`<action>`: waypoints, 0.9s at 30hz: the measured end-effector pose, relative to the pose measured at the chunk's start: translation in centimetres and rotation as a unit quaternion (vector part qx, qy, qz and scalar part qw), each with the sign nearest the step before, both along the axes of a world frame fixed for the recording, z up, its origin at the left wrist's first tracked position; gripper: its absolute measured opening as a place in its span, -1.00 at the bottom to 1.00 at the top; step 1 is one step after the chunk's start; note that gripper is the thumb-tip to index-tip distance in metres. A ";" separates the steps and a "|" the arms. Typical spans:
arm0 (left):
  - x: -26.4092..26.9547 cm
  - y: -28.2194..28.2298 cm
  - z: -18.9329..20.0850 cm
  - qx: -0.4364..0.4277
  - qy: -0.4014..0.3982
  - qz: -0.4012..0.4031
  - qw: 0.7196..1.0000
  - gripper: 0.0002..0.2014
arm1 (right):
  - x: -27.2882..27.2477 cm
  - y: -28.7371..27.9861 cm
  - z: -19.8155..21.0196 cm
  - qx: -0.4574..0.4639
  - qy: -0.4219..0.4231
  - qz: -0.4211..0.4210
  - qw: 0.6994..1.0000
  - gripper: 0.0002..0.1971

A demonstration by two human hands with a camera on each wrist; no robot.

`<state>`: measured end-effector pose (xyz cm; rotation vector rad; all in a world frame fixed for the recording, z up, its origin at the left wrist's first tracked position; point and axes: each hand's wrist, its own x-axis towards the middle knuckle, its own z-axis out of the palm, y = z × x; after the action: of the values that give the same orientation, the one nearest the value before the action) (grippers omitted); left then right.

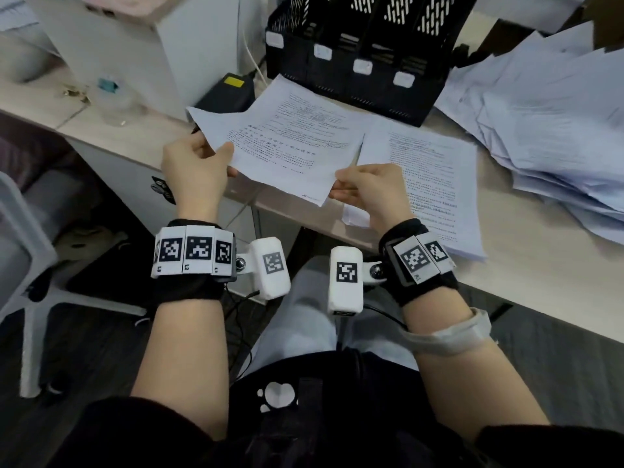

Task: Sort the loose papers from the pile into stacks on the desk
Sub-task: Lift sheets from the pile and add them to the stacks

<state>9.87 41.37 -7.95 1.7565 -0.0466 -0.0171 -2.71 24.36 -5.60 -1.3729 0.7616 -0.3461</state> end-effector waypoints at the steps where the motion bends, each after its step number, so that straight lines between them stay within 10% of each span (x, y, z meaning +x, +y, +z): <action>1: 0.1 0.1 -0.1 0.000 0.001 0.005 1.000 -0.91 | 0.1 0.0 -0.1 -0.004 0.002 -0.001 1.000 -0.91; 10: -0.5 0.1 -0.5 0.010 0.058 0.095 0.994 -0.13 | 0.0 -0.4 -0.6 -0.079 0.030 -0.042 0.996 -0.78; 17: -0.9 -0.1 -0.8 -0.096 0.137 0.052 0.985 -0.94 | -1.6 -1.8 -0.7 -0.215 0.044 -0.094 0.971 -0.75; 27: -1.8 -0.5 -2.1 -0.098 0.109 0.077 0.986 -0.71 | -2.4 -3.1 -2.8 -0.214 0.204 0.034 0.955 -0.31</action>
<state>8.08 40.85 -10.07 1.5478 0.2401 -0.0896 -5.08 21.29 -8.42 -1.9122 1.0123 -0.1771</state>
